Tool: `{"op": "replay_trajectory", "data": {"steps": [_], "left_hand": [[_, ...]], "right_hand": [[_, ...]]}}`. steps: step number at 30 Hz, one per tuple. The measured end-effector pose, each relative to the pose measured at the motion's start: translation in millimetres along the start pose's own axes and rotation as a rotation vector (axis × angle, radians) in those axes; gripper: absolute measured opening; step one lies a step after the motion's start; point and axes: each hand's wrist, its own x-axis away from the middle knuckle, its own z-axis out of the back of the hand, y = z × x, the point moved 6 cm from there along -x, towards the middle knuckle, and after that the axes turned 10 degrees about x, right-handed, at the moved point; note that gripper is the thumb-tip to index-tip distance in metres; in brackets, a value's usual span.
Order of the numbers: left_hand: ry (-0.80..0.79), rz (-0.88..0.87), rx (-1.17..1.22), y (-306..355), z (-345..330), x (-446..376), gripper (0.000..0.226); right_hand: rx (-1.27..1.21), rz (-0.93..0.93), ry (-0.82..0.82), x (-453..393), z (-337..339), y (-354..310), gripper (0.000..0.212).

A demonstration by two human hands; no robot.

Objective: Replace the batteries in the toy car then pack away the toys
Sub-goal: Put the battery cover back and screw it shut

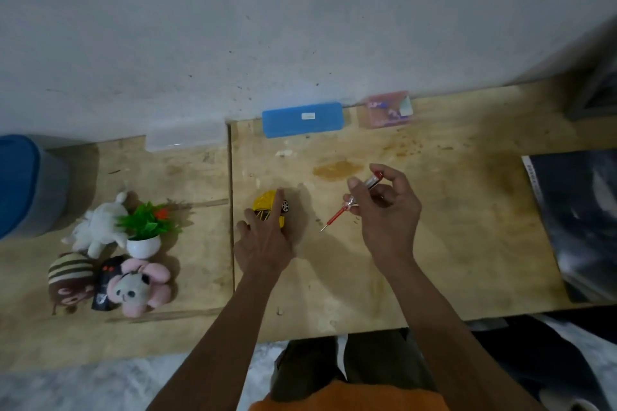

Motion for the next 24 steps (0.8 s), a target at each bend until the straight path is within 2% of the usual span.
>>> {"op": "replay_trajectory", "data": {"steps": [8,14,19,24], "left_hand": [[-0.014,0.018,-0.08,4.9,-7.4,1.3,0.081],[-0.055,0.052,0.019,1.3,-14.0,-0.4,0.075],[-0.084,0.01,0.173,-10.4,-13.6,-2.3,0.069],[-0.111,-0.033,0.228,-15.6,-14.5,-2.7,0.067]], "right_hand": [[0.07,0.002,-0.042,-19.7,-1.9,7.5,0.03],[0.079,-0.011,-0.049,-25.3,-8.4,10.0,0.03],[0.092,-0.019,-0.055,-23.2,-15.6,11.7,0.031],[0.122,-0.03,-0.05,-13.0,-24.1,10.8,0.032]]}}
